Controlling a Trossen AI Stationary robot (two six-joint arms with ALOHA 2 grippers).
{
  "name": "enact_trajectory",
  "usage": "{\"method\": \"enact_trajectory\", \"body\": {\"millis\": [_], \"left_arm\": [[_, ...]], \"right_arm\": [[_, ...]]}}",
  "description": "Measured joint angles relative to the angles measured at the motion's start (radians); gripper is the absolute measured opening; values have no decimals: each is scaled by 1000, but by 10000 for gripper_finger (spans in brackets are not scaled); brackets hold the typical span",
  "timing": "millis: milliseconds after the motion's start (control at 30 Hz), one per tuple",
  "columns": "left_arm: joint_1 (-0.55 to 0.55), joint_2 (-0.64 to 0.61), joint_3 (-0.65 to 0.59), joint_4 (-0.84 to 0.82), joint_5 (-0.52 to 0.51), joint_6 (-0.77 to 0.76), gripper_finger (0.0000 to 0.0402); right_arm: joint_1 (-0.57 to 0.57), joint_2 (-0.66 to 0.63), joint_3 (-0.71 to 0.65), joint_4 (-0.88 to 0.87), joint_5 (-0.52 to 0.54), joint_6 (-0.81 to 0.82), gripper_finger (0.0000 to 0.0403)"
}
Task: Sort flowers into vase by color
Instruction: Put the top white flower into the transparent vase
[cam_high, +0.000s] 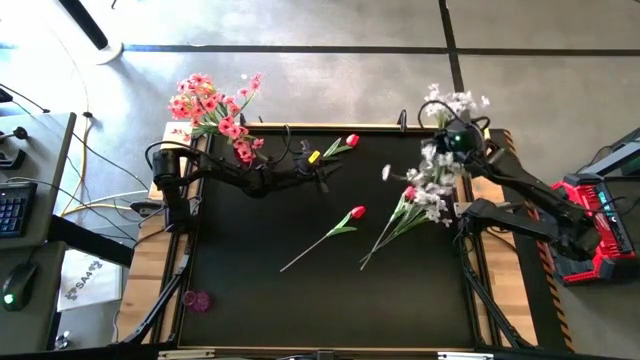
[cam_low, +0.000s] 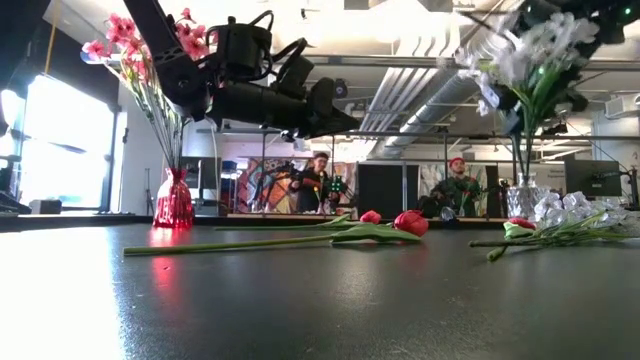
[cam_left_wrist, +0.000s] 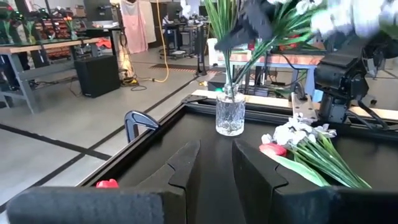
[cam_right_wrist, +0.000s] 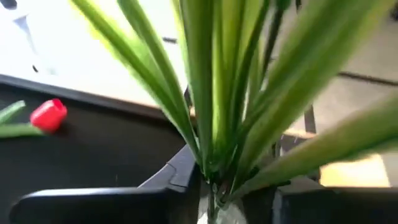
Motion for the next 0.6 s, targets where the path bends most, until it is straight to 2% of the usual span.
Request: {"method": "enact_trajectory", "body": {"millis": [200,433,600], "left_arm": [[-1,0,0,-1,0,0,78],[-2,0,0,-20,0,-1,78],[-2,0,0,-17,0,-1,78]], "right_arm": [[0,0,79,-17,17,-30,120],[0,1,77,-139,7,11,160],[0,-28,84,-127,10,9,178]]}}
